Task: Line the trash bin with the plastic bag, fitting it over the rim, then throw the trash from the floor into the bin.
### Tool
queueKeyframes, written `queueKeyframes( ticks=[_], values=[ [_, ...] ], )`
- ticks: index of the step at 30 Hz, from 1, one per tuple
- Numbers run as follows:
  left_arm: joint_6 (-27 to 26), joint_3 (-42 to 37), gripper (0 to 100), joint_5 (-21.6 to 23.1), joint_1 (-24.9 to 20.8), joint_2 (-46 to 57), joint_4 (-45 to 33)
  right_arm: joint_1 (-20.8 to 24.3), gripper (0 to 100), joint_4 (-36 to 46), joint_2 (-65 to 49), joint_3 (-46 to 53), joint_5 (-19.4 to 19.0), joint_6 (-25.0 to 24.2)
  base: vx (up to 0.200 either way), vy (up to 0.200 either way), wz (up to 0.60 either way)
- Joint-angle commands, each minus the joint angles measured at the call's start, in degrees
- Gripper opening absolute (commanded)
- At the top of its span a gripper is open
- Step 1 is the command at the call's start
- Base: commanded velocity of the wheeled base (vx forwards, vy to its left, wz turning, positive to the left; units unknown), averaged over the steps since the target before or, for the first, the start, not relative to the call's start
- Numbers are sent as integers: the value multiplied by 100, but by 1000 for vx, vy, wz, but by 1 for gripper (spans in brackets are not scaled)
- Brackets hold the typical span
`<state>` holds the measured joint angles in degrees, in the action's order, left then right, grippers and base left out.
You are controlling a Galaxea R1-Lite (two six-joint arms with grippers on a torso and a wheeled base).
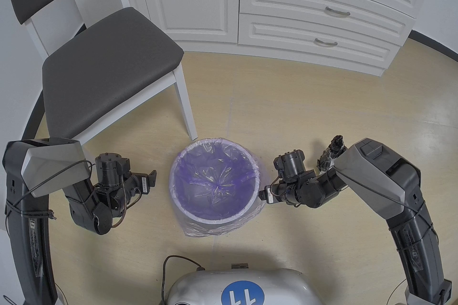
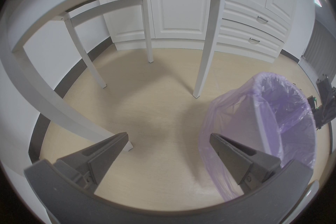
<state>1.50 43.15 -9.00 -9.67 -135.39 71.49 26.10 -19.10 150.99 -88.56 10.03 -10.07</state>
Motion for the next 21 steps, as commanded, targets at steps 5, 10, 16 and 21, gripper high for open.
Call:
queueKeyframes(
  ticks=[5,10,16,21],
  values=[
    [8,-844,100,-6,-229,487,674,-184,100,-1245,-1142,1307,95,682,0,0,0],
    [-1,-1723,100,-384,-440,1014,1104,-290,100,-3469,-2241,3328,131,1561,0,0,0],
    [-18,-2856,100,-331,-413,1559,1640,-439,100,-4849,-3111,5191,69,1772,0,0,0],
    [35,-3349,100,-313,-431,1849,1640,-439,100,-5560,-3533,6132,131,1763,0,0,0]
  ],
)
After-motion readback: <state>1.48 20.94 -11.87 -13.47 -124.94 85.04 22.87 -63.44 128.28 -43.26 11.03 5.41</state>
